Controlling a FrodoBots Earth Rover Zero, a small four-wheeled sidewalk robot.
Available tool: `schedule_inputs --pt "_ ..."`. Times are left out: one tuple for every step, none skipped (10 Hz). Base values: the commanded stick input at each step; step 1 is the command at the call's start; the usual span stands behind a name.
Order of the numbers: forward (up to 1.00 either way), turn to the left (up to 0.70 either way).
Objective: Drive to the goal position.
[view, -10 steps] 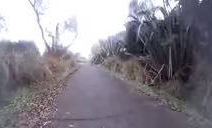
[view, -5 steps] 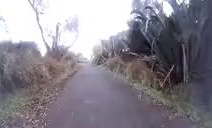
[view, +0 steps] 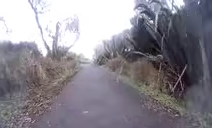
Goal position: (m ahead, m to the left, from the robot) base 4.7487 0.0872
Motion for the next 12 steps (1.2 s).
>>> schedule_inputs --pt "0.70 0.00" --pt "0.70 0.00" --pt "0.70 0.00" --pt "0.70 0.00" --pt "0.70 0.00" --pt "0.70 0.00" --pt "0.70 0.00" --pt "0.70 0.00" --pt "0.70 0.00" --pt "0.70 0.00" --pt "0.70 0.00" --pt "0.70 0.00"
